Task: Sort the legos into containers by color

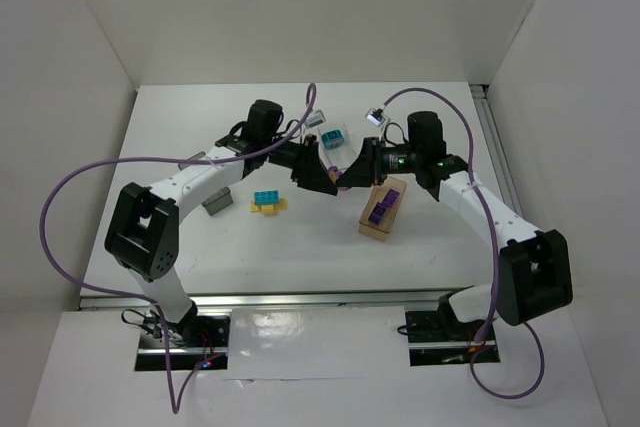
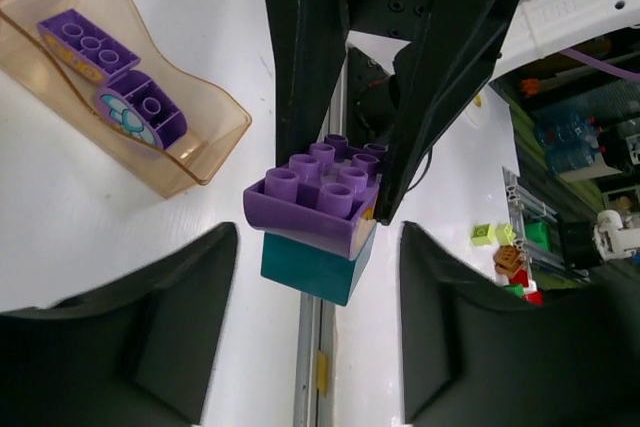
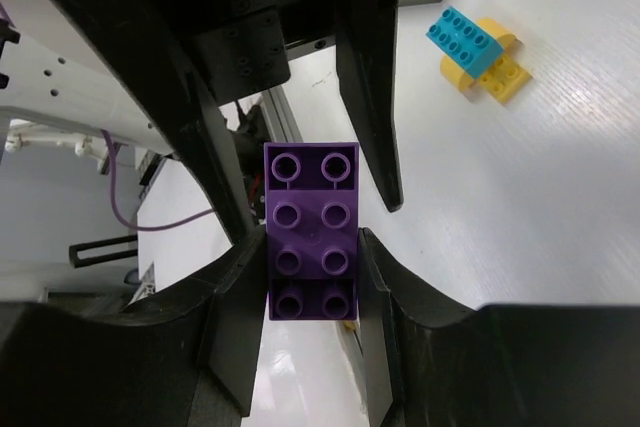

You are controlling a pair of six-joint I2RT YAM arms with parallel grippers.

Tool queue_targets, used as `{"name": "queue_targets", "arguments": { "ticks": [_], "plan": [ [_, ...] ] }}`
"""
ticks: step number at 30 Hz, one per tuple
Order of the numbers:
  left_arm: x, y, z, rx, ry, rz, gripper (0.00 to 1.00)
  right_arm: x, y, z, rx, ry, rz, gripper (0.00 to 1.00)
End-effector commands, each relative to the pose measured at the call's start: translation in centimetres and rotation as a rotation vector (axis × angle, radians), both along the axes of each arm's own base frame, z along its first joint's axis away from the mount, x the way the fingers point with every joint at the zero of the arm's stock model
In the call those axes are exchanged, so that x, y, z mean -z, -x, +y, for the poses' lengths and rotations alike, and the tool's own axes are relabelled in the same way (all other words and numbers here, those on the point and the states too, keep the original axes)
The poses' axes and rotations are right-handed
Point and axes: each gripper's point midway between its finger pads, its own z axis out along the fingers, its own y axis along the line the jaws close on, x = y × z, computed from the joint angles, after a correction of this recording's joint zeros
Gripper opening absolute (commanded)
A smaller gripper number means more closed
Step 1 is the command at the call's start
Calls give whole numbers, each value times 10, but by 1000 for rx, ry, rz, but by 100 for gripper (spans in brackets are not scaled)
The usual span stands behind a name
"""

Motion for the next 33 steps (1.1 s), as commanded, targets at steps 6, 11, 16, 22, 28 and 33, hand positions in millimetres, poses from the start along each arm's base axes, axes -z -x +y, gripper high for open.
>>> {"name": "queue_targets", "arguments": {
  "ticks": [6, 11, 16, 22, 28, 33],
  "plan": [
    [-19, 4, -6, 79, 84, -49, 9, -14, -1, 6, -34, -40, -50, 0],
    [-13, 0, 1, 61, 40, -59, 0, -19, -37, -23, 265, 48, -96, 0],
    [4, -11, 13, -6, 4, -29, 0, -16, -71, -74, 674, 130, -58, 0],
    [14, -44, 18, -166, -81, 8, 0, 32, -74, -121, 919, 346, 57, 0],
    [42, -117, 9, -460, -268, 66, 0, 77, -54, -146, 996, 483, 131, 2],
    [60, -168, 8, -627, -395, 117, 0, 95, -51, -143, 965, 512, 164, 4]
  ]
}}
